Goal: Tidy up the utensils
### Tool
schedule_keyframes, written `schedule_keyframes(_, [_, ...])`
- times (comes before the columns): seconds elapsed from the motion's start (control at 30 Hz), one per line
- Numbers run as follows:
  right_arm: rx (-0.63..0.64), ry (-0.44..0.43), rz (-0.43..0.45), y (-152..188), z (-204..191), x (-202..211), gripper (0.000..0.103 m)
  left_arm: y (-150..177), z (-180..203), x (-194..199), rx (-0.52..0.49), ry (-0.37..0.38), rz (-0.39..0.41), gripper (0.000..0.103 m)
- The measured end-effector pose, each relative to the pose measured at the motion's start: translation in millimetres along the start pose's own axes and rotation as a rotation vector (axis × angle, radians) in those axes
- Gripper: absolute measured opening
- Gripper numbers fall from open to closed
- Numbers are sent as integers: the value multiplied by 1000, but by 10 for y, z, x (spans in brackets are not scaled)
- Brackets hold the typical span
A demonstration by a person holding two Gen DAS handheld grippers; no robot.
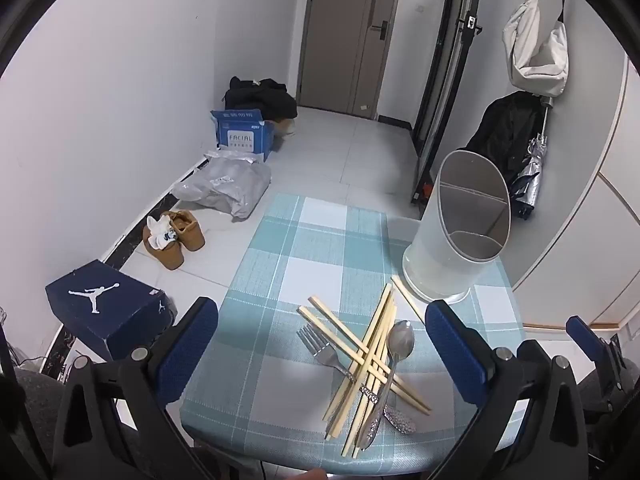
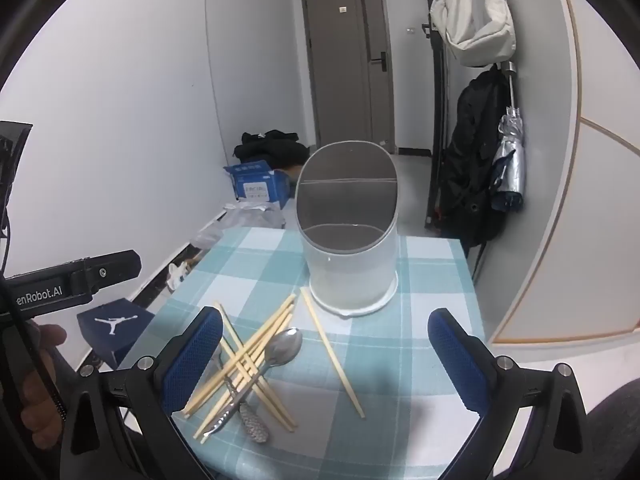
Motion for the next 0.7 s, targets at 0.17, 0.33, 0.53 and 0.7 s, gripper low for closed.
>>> schedule_keyframes(0.17, [-12, -10, 0, -29, 8, 30, 103, -48, 7, -38, 10, -9, 5, 102])
schedule_keyframes(0.33, [-5, 3, 4, -54, -8, 2, 103, 22, -71, 1, 26, 21, 1, 102])
schedule_keyframes(0.53, [-10, 9, 12, -32, -24, 13, 103, -8, -75, 25, 31, 24, 15, 102])
schedule_keyframes(0.7, [-13, -7, 25, -55, -15, 42, 103, 11, -95, -14, 41, 10, 10, 102])
Point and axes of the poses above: each gripper's, at about its wrist camera, not at the fingertips, and x roughly against the way its jaws point, z to its right, y to its underside, the point moved 7 cm from there along -x, roughly the way its jaws point
